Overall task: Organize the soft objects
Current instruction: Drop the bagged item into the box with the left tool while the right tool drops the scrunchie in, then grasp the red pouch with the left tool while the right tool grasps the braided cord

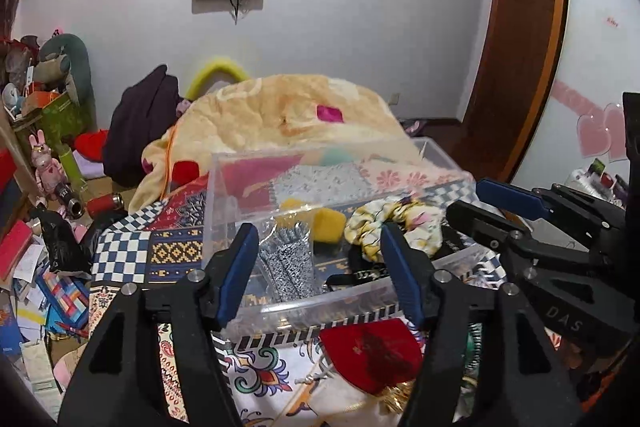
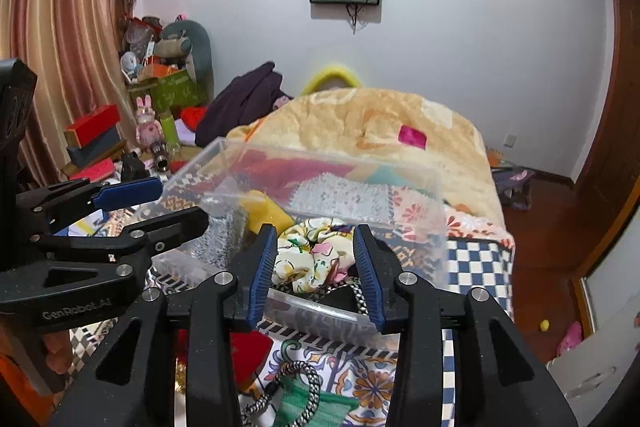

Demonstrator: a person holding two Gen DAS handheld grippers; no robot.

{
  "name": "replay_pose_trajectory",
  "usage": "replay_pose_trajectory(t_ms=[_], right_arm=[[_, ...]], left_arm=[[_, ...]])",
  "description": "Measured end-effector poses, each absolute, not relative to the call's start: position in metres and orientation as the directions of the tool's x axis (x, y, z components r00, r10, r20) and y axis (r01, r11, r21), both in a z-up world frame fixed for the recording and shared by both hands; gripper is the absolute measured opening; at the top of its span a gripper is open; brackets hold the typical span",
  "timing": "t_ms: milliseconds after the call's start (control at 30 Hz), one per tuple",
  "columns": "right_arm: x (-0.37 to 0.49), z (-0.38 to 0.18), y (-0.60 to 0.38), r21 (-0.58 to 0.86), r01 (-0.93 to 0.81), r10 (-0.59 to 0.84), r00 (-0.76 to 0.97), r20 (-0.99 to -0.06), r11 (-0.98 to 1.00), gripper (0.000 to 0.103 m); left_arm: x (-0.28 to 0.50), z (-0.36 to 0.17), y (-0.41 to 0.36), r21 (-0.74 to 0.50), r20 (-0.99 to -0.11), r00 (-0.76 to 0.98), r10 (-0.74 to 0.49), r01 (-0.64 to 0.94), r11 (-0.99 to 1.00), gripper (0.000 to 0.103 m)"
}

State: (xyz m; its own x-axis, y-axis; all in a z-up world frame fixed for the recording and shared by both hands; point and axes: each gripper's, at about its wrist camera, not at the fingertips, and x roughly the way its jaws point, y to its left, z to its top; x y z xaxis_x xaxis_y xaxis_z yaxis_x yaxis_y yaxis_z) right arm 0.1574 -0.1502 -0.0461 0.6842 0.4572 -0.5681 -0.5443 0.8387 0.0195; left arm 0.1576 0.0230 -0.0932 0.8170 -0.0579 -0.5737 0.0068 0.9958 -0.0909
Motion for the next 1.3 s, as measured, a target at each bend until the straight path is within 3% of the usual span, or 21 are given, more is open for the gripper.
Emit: replay_pose_trajectory(t_ms=[133,267,400,967,1067,1300], right_arm=[[0.149,-0.037,-0.161,0.034,-0.537,0.469,0.702,-0.536,0.843,0.039],[0.137,-0.033,-0.172,0.044,-0.526,0.472,0.719,-0.510,0.849,0.049],[0.127,-0.038,-0.180,0.051,-0.519,0.468,0.719,-0.514,0.853,0.050],[0.110,-0.102,-0.186,0.116,-0.523,0.457,0.590,-0.666,0.844,0.050],[0.110,-0.108,-0.184,0.122,-0.536,0.464,0.568,-0.680,0.835,0.049],[0.110,-0.119,-0.176,0.148,-0.557,0.483,0.523,-0.702,0.817,0.026]], left_arm=[[0.142,-0.082,0.023,-0.100,-0.543,0.837,-0.066,0.014,0.995,0.066],[0.124,-0.077,0.024,-0.126,-0.514,0.854,-0.078,0.015,0.992,0.071],[0.112,-0.082,0.019,-0.142,-0.524,0.846,-0.095,0.024,0.990,0.071],[0.104,-0.141,-0.013,-0.175,-0.649,0.744,-0.159,0.056,0.983,0.071],[0.108,-0.146,-0.015,-0.167,-0.656,0.739,-0.152,0.055,0.984,0.066],[0.126,-0.163,-0.016,-0.172,-0.686,0.712,-0.152,0.044,0.984,0.060]])
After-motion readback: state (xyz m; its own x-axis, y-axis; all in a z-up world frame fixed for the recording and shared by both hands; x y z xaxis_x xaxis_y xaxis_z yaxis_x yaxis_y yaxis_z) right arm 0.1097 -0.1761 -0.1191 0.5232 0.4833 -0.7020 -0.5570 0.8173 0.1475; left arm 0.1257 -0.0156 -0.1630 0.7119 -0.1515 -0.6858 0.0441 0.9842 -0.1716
